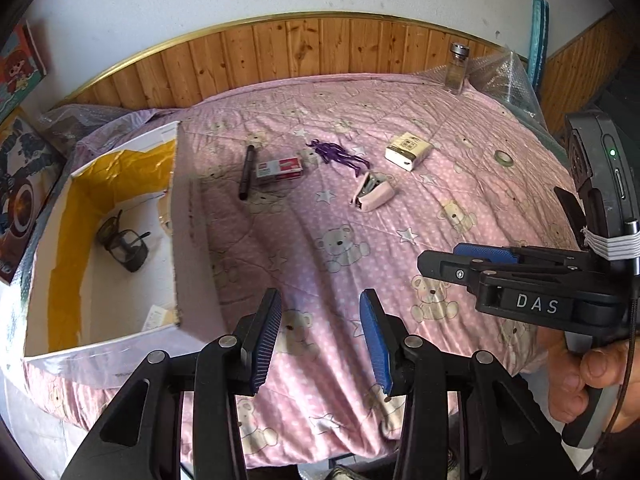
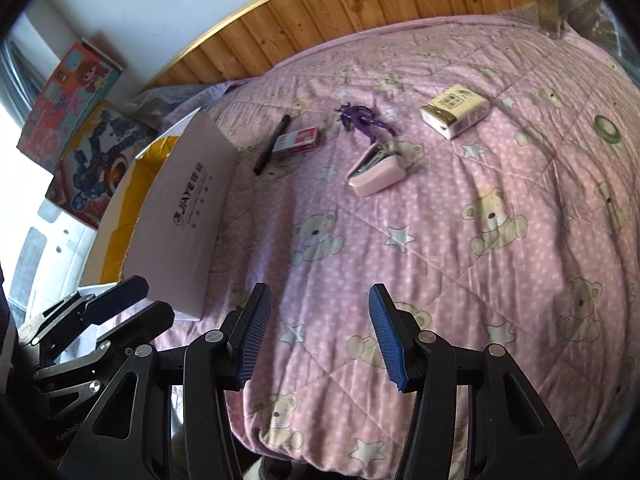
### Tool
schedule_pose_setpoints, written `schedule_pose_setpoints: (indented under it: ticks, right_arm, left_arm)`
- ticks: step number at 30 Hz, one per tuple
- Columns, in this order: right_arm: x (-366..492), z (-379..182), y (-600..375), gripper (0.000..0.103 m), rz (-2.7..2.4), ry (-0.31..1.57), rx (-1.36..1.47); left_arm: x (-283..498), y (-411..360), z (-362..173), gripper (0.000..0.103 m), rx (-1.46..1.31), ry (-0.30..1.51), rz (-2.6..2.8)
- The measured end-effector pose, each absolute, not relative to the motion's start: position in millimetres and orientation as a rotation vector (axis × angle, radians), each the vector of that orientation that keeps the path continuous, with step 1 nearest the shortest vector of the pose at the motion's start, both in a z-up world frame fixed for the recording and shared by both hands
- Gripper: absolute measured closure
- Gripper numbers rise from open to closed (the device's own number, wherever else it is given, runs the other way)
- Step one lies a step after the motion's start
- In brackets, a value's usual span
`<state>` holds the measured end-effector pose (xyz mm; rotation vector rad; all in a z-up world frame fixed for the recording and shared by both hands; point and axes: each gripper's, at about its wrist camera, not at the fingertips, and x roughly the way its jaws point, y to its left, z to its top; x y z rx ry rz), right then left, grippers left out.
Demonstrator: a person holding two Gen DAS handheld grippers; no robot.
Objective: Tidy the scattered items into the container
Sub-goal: 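Grasp the pink stapler with the left tool while the right tool grasps the cream tissue pack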
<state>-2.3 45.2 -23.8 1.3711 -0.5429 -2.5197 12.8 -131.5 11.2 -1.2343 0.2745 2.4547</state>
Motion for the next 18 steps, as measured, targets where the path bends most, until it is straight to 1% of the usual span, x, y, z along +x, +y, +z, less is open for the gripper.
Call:
schedule_pose_setpoints:
  ticks: [11,15,18]
  right_arm:
    - [-55.8,-36.5,106.9,0.048,-2.597,-0.626,1.421]
    - [-87.6,-35.7,128.2,0.048,-2.592,-0.74,1.395]
    - [-115.0,-37.9,146.6,0.048,-2.576,-0.882,1.363]
  left_arm:
    - [-60.8,-69.9,-38.4,0.061,-1.341,0.212,2.295]
    - [-86.9,-48.2,-49.7,0.059,-1.336,0.21,2.267]
    - [-108.8,-34.2,-58.8,0.059,-1.341,0.2,2.252]
